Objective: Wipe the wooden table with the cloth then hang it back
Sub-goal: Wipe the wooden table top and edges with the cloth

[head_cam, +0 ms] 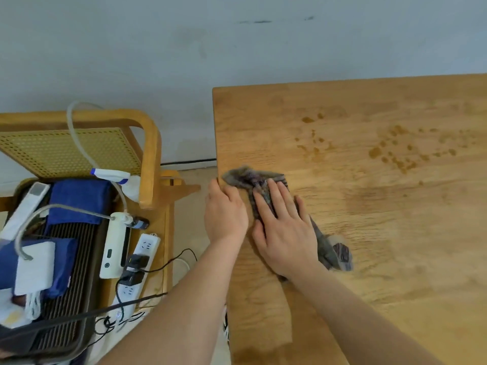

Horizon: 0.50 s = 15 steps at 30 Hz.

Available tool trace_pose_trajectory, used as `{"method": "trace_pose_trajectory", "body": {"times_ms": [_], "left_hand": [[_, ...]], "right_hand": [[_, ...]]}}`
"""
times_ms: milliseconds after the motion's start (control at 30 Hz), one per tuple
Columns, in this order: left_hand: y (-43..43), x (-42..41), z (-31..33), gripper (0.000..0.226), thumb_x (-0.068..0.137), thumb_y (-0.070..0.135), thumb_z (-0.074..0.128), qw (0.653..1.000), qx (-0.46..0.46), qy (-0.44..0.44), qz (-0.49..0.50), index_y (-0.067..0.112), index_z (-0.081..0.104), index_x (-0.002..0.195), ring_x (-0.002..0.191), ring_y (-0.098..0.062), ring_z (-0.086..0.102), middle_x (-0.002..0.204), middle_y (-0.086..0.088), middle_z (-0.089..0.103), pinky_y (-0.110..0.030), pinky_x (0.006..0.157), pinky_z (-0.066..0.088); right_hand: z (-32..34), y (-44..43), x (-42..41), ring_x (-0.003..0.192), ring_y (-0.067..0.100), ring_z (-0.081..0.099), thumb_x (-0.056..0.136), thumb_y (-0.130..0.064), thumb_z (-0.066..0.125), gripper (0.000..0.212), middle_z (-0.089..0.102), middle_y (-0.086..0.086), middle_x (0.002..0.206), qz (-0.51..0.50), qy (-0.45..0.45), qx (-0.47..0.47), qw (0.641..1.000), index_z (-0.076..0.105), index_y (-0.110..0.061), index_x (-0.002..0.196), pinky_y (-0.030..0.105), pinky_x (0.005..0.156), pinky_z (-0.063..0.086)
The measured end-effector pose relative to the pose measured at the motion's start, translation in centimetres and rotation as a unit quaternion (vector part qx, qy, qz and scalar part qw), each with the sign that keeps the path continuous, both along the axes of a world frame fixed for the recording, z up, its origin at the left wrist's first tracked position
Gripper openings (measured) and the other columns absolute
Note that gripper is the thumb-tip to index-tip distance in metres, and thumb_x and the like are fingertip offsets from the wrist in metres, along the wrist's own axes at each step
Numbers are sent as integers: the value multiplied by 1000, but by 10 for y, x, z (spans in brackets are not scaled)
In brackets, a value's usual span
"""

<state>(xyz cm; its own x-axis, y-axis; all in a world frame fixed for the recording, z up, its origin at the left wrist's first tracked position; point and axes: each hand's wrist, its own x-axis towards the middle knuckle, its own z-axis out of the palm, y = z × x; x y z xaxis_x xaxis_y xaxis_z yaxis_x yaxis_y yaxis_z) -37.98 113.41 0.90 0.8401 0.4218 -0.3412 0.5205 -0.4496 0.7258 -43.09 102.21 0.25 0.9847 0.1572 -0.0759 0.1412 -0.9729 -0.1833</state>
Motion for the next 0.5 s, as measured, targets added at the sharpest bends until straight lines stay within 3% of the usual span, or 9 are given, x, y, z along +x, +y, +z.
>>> {"method": "trace_pose_trajectory", "body": {"times_ms": [100,200,333,500], "left_hand": [[-3,11,-4,26,99,31,29,999,28,11,15,19,47,115,74,-27,52,92,-6,61,-35,62,37],[-4,8,-2,20,100,34,25,998,58,14,0,24,42,105,70,-31,58,85,-11,65,-34,55,35],[-8,6,-2,27,101,31,25,996,93,-1,2,18,46,111,75,-35,60,91,-14,66,-33,57,34],[-9,13,-5,37,99,35,20,994,112,-6,0,16,48,113,73,-30,61,92,-10,67,-32,54,35]], "right_hand": [[1,13,44,147,28,21,96,-39,30,56,28,12,158,-36,-12,18,999,37,-21,148,55,116,22],[4,9,52,148,27,19,97,-37,33,55,26,10,159,-1,-38,0,999,31,-27,151,58,113,21],[2,-12,43,150,20,9,101,-34,29,55,17,3,162,128,-30,-35,991,26,-19,154,54,117,19],[0,-3,90,150,20,13,101,-36,22,56,20,4,161,159,-8,-18,987,29,-15,152,49,120,15]]}}
